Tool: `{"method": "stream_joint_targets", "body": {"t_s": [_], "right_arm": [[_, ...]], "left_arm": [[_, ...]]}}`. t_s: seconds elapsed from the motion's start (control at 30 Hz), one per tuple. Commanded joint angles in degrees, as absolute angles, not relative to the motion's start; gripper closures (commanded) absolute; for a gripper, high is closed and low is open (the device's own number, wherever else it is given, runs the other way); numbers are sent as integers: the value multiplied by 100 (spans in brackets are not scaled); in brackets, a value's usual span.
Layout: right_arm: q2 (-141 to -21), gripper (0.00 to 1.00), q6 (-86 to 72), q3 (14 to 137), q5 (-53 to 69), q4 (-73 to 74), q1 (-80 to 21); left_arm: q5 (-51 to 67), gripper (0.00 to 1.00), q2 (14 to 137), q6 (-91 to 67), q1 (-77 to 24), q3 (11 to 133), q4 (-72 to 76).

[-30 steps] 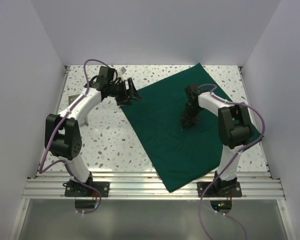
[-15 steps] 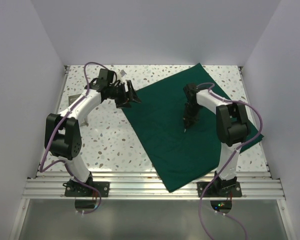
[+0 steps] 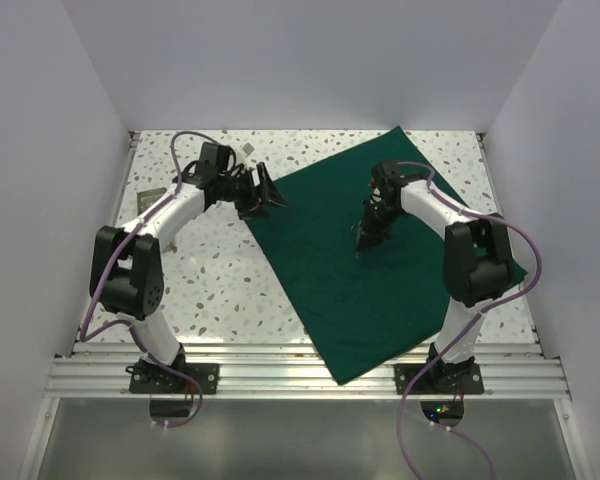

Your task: Prepare the surgical pack

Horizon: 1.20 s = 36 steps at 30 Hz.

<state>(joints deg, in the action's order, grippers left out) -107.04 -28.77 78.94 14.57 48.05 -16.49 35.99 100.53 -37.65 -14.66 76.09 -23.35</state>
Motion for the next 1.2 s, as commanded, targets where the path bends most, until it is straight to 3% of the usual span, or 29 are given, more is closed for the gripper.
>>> {"method": "stream_joint_targets", "body": {"t_s": [0.0, 0.2, 0.43, 0.67, 1.17], "right_arm": [[-10459, 100, -2655, 7805, 1932, 4623, -1652], [-10459, 100, -2768, 7937, 2240, 4562, -1644], [-10468, 100, -3295, 7620, 2909, 4026, -1652], [-10450, 100, -3471, 7506, 3085, 3806, -1652], [-10380, 100, -3639, 7242, 3366, 3454, -1670]], "left_arm": [[3841, 24, 9958, -4025, -1617, 7524, -1907], [4025, 23, 9975, -4367, -1828, 7288, -1426], [4201, 27, 10694, -5913, -2434, 6979, -424], [4236, 28, 11416, -6916, -3049, 7434, 150], [4315, 31, 12419, -7998, -3383, 8243, 519]]}}
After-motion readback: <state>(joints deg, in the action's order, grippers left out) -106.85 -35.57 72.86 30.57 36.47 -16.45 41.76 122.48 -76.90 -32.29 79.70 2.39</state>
